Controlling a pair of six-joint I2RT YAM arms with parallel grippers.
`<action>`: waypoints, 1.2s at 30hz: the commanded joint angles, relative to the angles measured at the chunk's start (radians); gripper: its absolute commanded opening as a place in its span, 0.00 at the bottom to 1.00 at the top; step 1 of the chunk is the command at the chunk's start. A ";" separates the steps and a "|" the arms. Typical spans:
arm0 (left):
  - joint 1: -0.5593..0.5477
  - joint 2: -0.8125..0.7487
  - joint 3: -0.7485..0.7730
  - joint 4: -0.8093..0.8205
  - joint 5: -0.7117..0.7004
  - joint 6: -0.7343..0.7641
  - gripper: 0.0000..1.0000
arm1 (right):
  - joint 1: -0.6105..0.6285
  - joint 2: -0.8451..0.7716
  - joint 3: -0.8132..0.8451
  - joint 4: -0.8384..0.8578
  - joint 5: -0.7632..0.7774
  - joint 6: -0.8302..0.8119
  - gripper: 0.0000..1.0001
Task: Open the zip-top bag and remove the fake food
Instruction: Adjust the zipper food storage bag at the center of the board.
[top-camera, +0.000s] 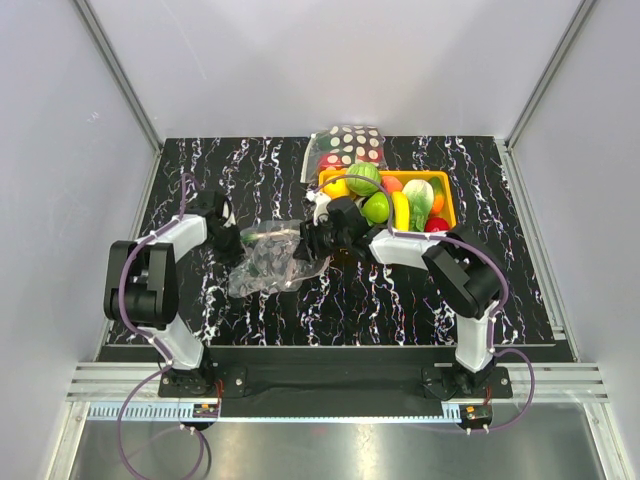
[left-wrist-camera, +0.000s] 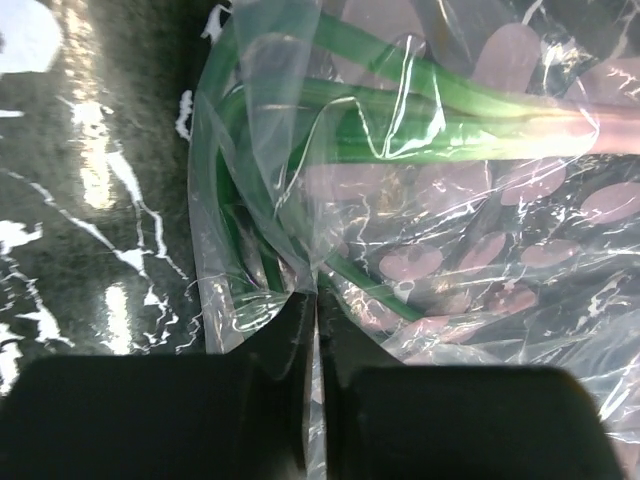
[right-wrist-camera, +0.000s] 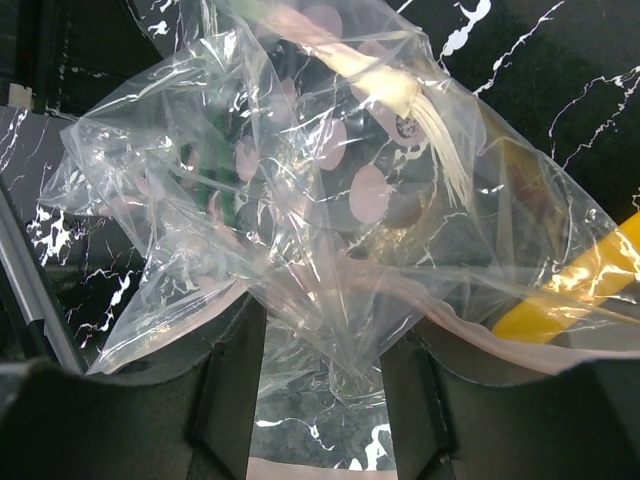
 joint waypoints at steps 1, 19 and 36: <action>0.000 0.014 -0.006 0.030 0.066 0.014 0.02 | 0.009 -0.037 0.005 0.009 0.029 -0.017 0.54; 0.002 0.071 0.051 0.007 0.079 0.008 0.00 | 0.012 -0.247 -0.196 -0.064 0.107 -0.040 0.60; -0.023 0.066 0.048 0.022 0.124 -0.006 0.00 | 0.088 -0.140 -0.050 -0.080 0.138 -0.139 0.59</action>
